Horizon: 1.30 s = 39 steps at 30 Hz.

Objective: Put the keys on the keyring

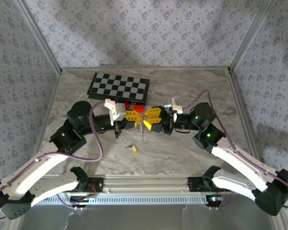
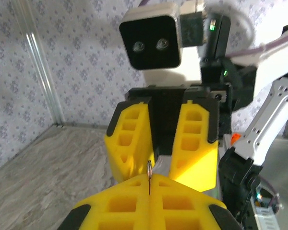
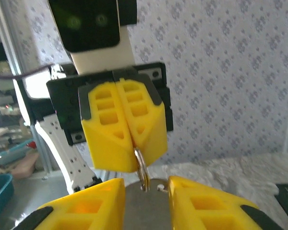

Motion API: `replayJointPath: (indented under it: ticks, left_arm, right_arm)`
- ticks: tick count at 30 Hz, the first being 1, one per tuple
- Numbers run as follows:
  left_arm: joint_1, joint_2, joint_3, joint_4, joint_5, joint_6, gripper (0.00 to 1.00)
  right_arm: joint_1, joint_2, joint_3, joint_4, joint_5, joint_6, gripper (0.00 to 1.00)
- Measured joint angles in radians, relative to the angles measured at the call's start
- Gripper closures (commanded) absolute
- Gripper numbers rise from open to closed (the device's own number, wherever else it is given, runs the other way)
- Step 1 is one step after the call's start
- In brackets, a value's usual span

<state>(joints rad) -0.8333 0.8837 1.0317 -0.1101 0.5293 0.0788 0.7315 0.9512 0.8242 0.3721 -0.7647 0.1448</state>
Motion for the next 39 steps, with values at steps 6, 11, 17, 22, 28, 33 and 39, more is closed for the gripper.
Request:
replayJointPath:
  ticks: [6, 11, 17, 22, 28, 33, 39]
  left_arm:
    - [0.0, 0.041, 0.119, -0.163, -0.003, 0.091, 1.0]
    - [0.0, 0.069, 0.161, -0.261, 0.001, 0.135, 1.0]
    - [0.0, 0.086, 0.164, -0.321, 0.006, 0.158, 1.0]
    - [0.0, 0.096, 0.169, -0.359, 0.013, 0.175, 1.0]
    - [0.0, 0.101, 0.17, -0.375, 0.026, 0.187, 1.0]
    - [0.0, 0.101, 0.17, -0.388, 0.034, 0.191, 1.0]
    - [0.0, 0.108, 0.171, -0.389, 0.035, 0.193, 1.0]
  right_arm:
    - [0.009, -0.047, 0.09, -0.259, 0.062, -0.17, 0.68]
    - [0.027, -0.045, 0.101, -0.356, 0.093, -0.23, 0.7]
    - [0.047, -0.03, 0.103, -0.386, 0.104, -0.249, 0.71]
    - [0.057, -0.027, 0.107, -0.401, 0.116, -0.261, 0.73]
    - [0.063, -0.017, 0.117, -0.404, 0.127, -0.27, 0.76]
    - [0.07, -0.001, 0.122, -0.411, 0.134, -0.278, 0.8]
    - [0.077, 0.006, 0.127, -0.42, 0.134, -0.294, 0.95]
